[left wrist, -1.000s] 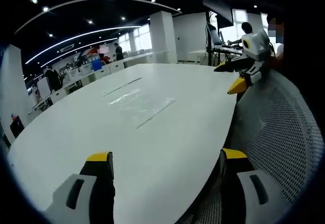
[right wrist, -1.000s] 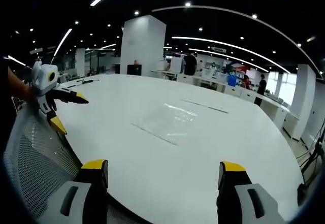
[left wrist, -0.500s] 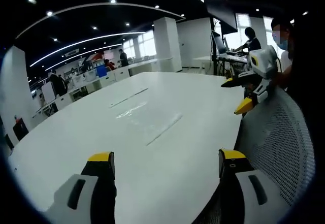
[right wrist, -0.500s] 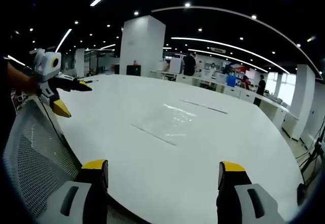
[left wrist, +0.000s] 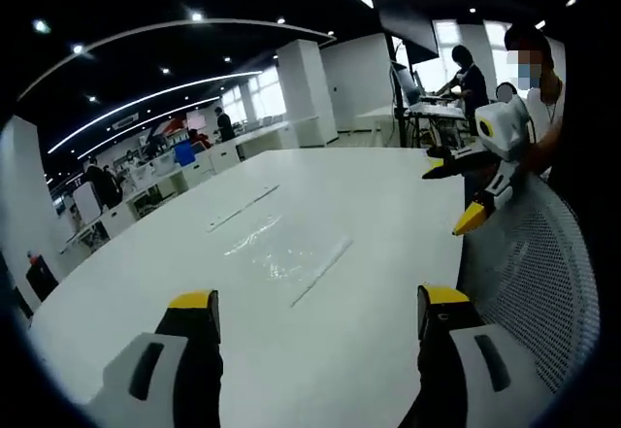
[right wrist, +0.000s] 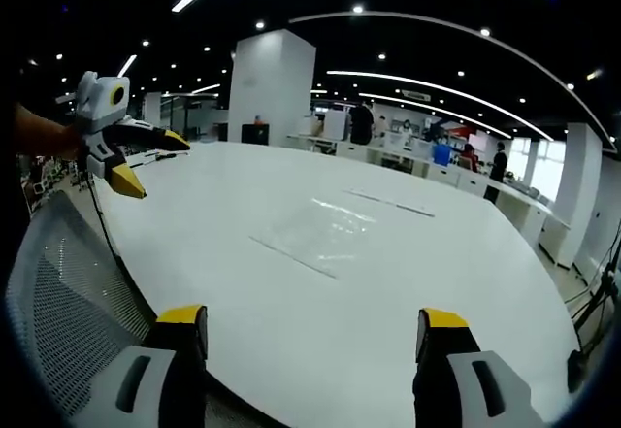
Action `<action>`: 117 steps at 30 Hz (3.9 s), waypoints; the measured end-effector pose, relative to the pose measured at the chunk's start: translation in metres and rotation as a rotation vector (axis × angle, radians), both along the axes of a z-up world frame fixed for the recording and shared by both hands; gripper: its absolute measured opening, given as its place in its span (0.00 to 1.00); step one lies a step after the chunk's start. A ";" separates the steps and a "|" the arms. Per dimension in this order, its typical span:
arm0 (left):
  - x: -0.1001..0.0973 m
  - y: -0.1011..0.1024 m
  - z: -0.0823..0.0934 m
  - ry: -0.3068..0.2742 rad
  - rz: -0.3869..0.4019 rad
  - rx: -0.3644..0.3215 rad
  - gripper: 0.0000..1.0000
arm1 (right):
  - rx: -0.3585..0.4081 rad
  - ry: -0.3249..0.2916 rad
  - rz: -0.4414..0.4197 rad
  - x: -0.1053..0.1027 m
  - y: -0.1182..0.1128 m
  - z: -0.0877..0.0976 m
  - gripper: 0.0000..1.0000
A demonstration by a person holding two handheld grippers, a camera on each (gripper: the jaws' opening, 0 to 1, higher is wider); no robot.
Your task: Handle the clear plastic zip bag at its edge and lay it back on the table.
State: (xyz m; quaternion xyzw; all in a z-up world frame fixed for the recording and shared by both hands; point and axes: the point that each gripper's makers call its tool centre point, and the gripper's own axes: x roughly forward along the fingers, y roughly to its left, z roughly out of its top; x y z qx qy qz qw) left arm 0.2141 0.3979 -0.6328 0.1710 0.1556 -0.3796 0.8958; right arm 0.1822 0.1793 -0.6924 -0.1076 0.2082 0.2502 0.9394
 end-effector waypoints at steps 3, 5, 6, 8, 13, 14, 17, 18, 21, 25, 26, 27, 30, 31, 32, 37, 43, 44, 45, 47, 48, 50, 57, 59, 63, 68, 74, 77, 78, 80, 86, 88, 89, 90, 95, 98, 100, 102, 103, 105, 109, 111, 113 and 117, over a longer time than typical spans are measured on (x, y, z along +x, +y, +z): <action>0.001 -0.005 0.003 0.000 -0.014 0.010 0.82 | -0.001 0.001 -0.001 0.000 0.000 0.000 0.89; 0.002 -0.007 0.004 -0.001 -0.022 0.015 0.81 | -0.001 0.000 -0.001 0.000 0.000 0.000 0.89; 0.003 -0.008 0.005 -0.002 -0.024 0.016 0.81 | -0.001 0.001 -0.002 0.000 0.000 0.000 0.89; 0.004 -0.009 0.005 -0.002 -0.029 0.020 0.81 | -0.001 0.001 -0.002 0.000 0.000 0.000 0.89; 0.010 -0.011 0.004 0.001 -0.045 0.033 0.81 | -0.003 0.001 -0.002 0.000 -0.001 -0.001 0.89; 0.011 -0.011 0.004 0.003 -0.047 0.034 0.80 | -0.002 0.001 -0.002 0.001 -0.001 0.000 0.89; 0.014 -0.011 0.001 0.014 -0.051 0.040 0.80 | -0.003 0.002 -0.003 0.001 -0.001 -0.001 0.89; 0.014 -0.011 0.000 0.016 -0.054 0.045 0.80 | -0.003 0.001 -0.003 0.001 -0.001 -0.001 0.89; 0.015 -0.012 -0.002 0.023 -0.060 0.053 0.80 | -0.004 0.001 -0.002 0.001 -0.001 -0.001 0.89; 0.021 -0.010 -0.009 0.035 -0.068 0.070 0.78 | -0.005 0.003 -0.002 0.001 -0.001 -0.001 0.89; 0.023 -0.009 -0.010 0.034 -0.069 0.076 0.78 | -0.005 0.003 -0.002 0.001 -0.001 -0.001 0.89; 0.025 -0.008 -0.012 0.031 -0.070 0.081 0.78 | -0.005 0.004 -0.002 0.001 -0.001 -0.001 0.89; 0.031 -0.005 -0.016 0.033 -0.070 0.087 0.77 | -0.006 0.006 -0.002 0.000 -0.001 -0.002 0.89; 0.032 -0.005 -0.017 0.034 -0.070 0.088 0.77 | -0.006 0.007 -0.003 0.000 -0.001 -0.002 0.89; 0.034 -0.003 -0.020 0.038 -0.071 0.088 0.77 | -0.007 0.008 -0.002 0.000 -0.001 -0.002 0.89; 0.040 -0.002 -0.027 0.048 -0.077 0.098 0.76 | -0.007 0.007 -0.002 0.000 -0.001 -0.002 0.88; 0.045 -0.003 -0.036 0.055 -0.093 0.120 0.75 | -0.008 0.010 -0.002 0.000 -0.001 -0.002 0.88; 0.046 -0.003 -0.037 0.053 -0.096 0.122 0.75 | -0.010 0.011 -0.002 -0.001 -0.001 -0.002 0.88; 0.047 -0.003 -0.038 0.053 -0.098 0.123 0.75 | -0.010 0.012 -0.002 -0.001 -0.001 -0.003 0.88; 0.049 -0.004 -0.040 0.060 -0.100 0.120 0.75 | -0.009 0.014 -0.001 -0.001 -0.001 -0.003 0.88; 0.049 -0.004 -0.040 0.060 -0.100 0.121 0.75 | -0.009 0.017 0.005 -0.002 0.000 -0.003 0.87; 0.050 -0.006 -0.041 0.062 -0.106 0.126 0.74 | -0.009 0.018 0.017 -0.003 0.002 -0.003 0.87; 0.056 -0.011 -0.048 0.067 -0.132 0.158 0.73 | -0.011 0.022 0.007 -0.002 0.000 -0.004 0.87; 0.058 -0.012 -0.053 0.070 -0.139 0.167 0.72 | -0.013 0.022 0.004 -0.002 -0.001 -0.004 0.87; 0.060 -0.016 -0.058 0.075 -0.162 0.188 0.72 | -0.013 0.024 -0.003 -0.001 -0.002 -0.004 0.87; 0.067 -0.020 -0.065 0.080 -0.183 0.213 0.69 | -0.014 0.027 -0.006 -0.001 -0.002 -0.005 0.86; 0.075 -0.025 -0.076 0.093 -0.214 0.247 0.63 | -0.016 0.031 -0.007 -0.002 -0.003 -0.006 0.85; 0.077 -0.027 -0.079 0.102 -0.225 0.262 0.63 | -0.016 0.032 -0.008 -0.002 -0.003 -0.006 0.85; 0.077 -0.027 -0.079 0.102 -0.227 0.264 0.62 | -0.017 0.032 -0.009 -0.002 -0.003 -0.006 0.85; 0.079 -0.028 -0.082 0.105 -0.238 0.281 0.62 | -0.016 0.033 -0.010 -0.001 -0.003 -0.006 0.84; 0.085 -0.030 -0.088 0.115 -0.269 0.321 0.55 | -0.016 0.036 -0.010 -0.001 -0.003 -0.006 0.84; 0.085 -0.031 -0.090 0.120 -0.275 0.325 0.55 | -0.017 0.036 -0.010 -0.001 -0.003 -0.006 0.84; 0.085 -0.031 -0.090 0.124 -0.276 0.324 0.55 | -0.017 0.037 -0.009 -0.001 -0.003 -0.006 0.84; 0.085 -0.032 -0.093 0.132 -0.279 0.324 0.54 | -0.018 0.037 -0.009 -0.001 -0.003 -0.006 0.84; 0.086 -0.032 -0.101 0.147 -0.297 0.354 0.50 | -0.021 0.041 -0.010 -0.001 -0.003 -0.007 0.84; 0.087 -0.033 -0.103 0.157 -0.308 0.358 0.49 | -0.023 0.044 -0.011 -0.001 -0.003 -0.007 0.84; 0.086 -0.035 -0.104 0.165 -0.324 0.366 0.47 | -0.025 0.045 -0.011 -0.001 -0.003 -0.007 0.83; 0.088 -0.035 -0.107 0.164 -0.345 0.397 0.45 | -0.026 0.047 -0.010 -0.001 -0.003 -0.008 0.83; 0.090 -0.035 -0.108 0.155 -0.357 0.411 0.45 | -0.027 0.047 -0.009 -0.001 -0.003 -0.008 0.83; 0.092 -0.037 -0.108 0.154 -0.364 0.421 0.43 | -0.027 0.049 -0.009 -0.001 -0.003 -0.008 0.83; 0.098 -0.038 -0.112 0.149 -0.374 0.436 0.41 | -0.029 0.049 -0.012 -0.001 -0.004 -0.008 0.82; 0.099 -0.039 -0.112 0.143 -0.384 0.449 0.40 | -0.030 0.051 -0.012 -0.001 -0.004 -0.009 0.82; 0.100 -0.039 -0.115 0.141 -0.393 0.457 0.39 | -0.032 0.052 -0.012 -0.001 -0.004 -0.009 0.82; 0.103 -0.041 -0.117 0.137 -0.408 0.480 0.37 | -0.033 0.055 -0.014 -0.001 -0.004 -0.009 0.81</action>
